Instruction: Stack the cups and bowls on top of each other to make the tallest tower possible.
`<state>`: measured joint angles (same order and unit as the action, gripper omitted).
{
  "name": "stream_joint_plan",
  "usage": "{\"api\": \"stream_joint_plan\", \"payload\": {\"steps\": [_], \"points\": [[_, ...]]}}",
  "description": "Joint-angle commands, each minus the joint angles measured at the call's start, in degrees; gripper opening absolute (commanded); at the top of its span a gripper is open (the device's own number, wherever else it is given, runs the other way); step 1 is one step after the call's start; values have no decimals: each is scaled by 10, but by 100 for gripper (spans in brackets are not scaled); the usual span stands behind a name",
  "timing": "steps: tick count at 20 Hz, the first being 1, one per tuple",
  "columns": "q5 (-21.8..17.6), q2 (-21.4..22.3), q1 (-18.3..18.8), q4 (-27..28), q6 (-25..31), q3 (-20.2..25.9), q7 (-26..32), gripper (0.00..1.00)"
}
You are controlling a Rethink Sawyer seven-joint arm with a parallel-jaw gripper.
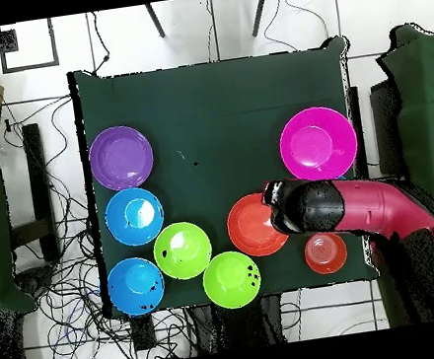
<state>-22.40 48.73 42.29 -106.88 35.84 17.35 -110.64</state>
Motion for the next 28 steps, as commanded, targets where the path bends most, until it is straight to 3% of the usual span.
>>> {"api": "stream_joint_plan", "payload": {"steps": [1,6,9,13,18,28], "points": [[-60,-37,24,14,-35,60,116,100],[-72,-45,31,20,-27,59,90,100],[-70,-47,20,24,-34,36,36,100],[-64,-44,14,22,-68,14,-23,100],[-56,-46,7,20,-94,-4,-54,100],[1,-54,-8,23,-136,-35,-105,100]]}}
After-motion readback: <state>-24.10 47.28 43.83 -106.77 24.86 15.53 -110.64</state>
